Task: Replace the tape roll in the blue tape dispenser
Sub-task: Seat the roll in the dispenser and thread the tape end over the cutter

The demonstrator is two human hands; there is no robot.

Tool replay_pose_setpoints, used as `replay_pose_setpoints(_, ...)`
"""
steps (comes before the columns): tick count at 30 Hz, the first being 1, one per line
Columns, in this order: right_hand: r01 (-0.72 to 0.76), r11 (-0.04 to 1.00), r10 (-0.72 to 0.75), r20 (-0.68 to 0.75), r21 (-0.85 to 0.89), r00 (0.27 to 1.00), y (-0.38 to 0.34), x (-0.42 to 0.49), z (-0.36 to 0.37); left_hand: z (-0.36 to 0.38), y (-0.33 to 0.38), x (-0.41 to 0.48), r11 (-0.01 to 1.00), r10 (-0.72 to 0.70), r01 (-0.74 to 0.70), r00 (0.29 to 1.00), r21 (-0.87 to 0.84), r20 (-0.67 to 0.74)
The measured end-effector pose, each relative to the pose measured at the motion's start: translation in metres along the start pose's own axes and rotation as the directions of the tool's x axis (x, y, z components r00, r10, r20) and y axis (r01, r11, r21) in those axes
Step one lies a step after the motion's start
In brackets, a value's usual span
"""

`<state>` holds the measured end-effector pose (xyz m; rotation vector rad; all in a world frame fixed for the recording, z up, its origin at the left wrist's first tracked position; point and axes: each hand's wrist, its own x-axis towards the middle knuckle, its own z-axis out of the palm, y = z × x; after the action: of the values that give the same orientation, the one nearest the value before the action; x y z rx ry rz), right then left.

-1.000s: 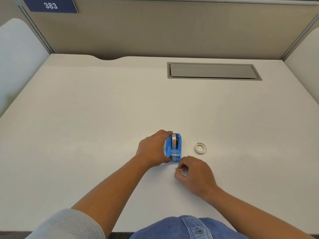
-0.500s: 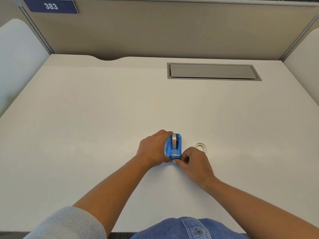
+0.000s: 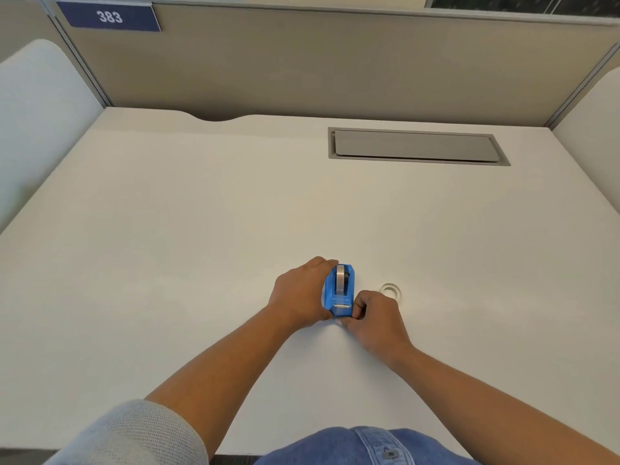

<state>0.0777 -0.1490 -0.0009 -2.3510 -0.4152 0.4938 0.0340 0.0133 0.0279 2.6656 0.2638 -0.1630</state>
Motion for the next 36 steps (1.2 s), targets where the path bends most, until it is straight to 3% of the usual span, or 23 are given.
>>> replay_pose_setpoints(8, 0.047, 0.999, -0.043, 0.12, -0.026, 0.992, 0.0, 0.004, -0.007, 0.001, 0.004, -0.002, 1.0, -0.007, 0.007, 1.0, -0.01, -0.015)
replay_pose_setpoints(27, 0.091, 0.99, -0.08, 0.1, -0.112, 0.992, 0.006, 0.009, -0.004, 0.005, 0.001, -0.002, 1.0, -0.008, 0.008, 1.0, -0.01, -0.003)
replay_pose_setpoints(36, 0.145, 0.985, -0.144, -0.011, 0.09, 0.989, 0.023, -0.009, -0.003, 0.013, -0.008, -0.016, 0.974, -0.048, 0.062, 0.996, -0.216, 0.069)
